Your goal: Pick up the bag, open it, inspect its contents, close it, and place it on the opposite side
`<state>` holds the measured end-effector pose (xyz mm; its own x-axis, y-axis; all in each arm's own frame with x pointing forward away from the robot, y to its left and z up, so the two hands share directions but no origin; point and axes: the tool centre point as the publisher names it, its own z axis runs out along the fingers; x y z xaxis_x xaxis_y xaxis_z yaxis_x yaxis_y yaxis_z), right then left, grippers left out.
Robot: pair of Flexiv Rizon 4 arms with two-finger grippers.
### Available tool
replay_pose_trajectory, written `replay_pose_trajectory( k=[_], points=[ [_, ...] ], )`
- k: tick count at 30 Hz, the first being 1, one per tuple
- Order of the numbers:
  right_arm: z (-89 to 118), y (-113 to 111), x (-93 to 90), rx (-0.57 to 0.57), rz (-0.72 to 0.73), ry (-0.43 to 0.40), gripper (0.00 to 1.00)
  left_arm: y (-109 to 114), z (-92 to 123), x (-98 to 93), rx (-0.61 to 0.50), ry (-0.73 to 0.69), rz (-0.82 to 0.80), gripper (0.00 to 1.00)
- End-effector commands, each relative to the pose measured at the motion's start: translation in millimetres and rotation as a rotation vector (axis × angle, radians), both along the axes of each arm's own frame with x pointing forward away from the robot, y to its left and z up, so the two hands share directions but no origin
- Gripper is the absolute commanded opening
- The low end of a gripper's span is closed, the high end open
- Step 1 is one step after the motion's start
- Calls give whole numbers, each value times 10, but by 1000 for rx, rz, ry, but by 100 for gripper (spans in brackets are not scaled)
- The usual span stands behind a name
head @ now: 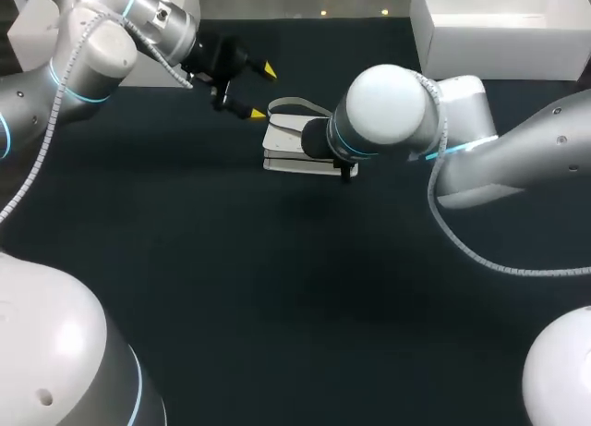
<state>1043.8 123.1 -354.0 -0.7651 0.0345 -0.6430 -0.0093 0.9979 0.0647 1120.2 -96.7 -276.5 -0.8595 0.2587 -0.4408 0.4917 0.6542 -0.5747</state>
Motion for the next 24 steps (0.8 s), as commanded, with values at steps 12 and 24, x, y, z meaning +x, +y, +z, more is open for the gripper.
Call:
replay_pose_trajectory(
  k=[12,24],
  points=[
    [-114,-19,95,15,6,-11,33,-52,-56,74,4,18,-29,100],
    [-156,25,96,24,28,-25,0,-71,-62,30,-9,10,-51,100]
  ],
)
